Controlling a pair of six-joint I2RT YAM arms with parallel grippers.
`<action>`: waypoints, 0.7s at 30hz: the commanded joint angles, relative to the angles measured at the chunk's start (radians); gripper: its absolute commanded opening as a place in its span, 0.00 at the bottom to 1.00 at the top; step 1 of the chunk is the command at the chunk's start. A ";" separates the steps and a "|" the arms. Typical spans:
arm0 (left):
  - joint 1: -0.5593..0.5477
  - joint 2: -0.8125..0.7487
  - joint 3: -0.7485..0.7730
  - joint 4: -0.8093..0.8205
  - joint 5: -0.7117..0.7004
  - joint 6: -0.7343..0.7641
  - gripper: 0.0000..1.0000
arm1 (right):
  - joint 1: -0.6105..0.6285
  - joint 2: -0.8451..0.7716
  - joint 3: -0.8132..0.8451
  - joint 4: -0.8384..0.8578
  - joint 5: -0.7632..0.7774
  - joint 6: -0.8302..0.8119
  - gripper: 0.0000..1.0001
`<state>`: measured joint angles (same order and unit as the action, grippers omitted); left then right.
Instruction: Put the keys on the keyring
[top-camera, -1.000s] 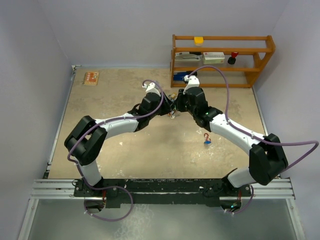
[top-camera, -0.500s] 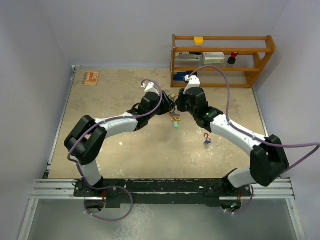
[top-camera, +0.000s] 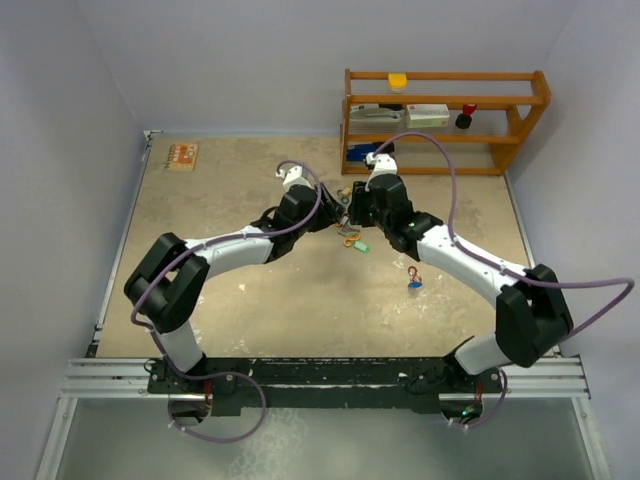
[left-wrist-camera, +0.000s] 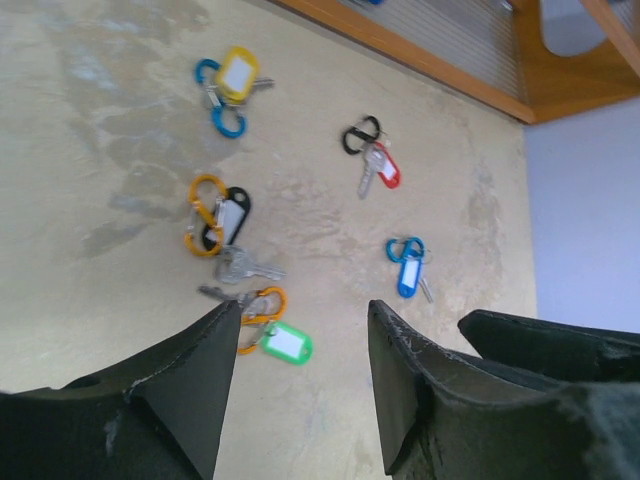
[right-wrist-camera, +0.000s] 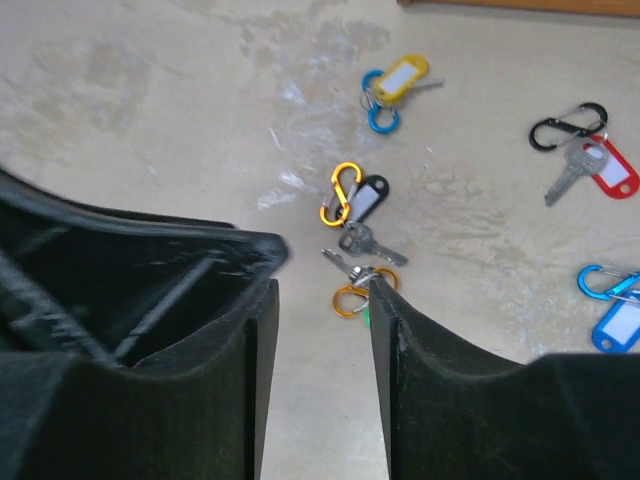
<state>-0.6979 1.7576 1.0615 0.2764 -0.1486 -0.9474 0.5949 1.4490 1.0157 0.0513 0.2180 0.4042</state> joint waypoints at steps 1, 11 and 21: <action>0.029 -0.111 -0.035 -0.066 -0.141 0.020 0.53 | 0.003 0.101 0.086 -0.135 0.032 -0.010 0.46; 0.049 -0.162 -0.087 -0.089 -0.155 0.023 0.53 | 0.003 0.227 0.104 -0.179 0.048 -0.002 0.36; 0.062 -0.166 -0.106 -0.085 -0.145 0.025 0.53 | 0.003 0.316 0.133 -0.164 0.031 -0.011 0.32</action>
<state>-0.6468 1.6283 0.9661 0.1665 -0.2852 -0.9401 0.5949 1.7580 1.1061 -0.1230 0.2436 0.4000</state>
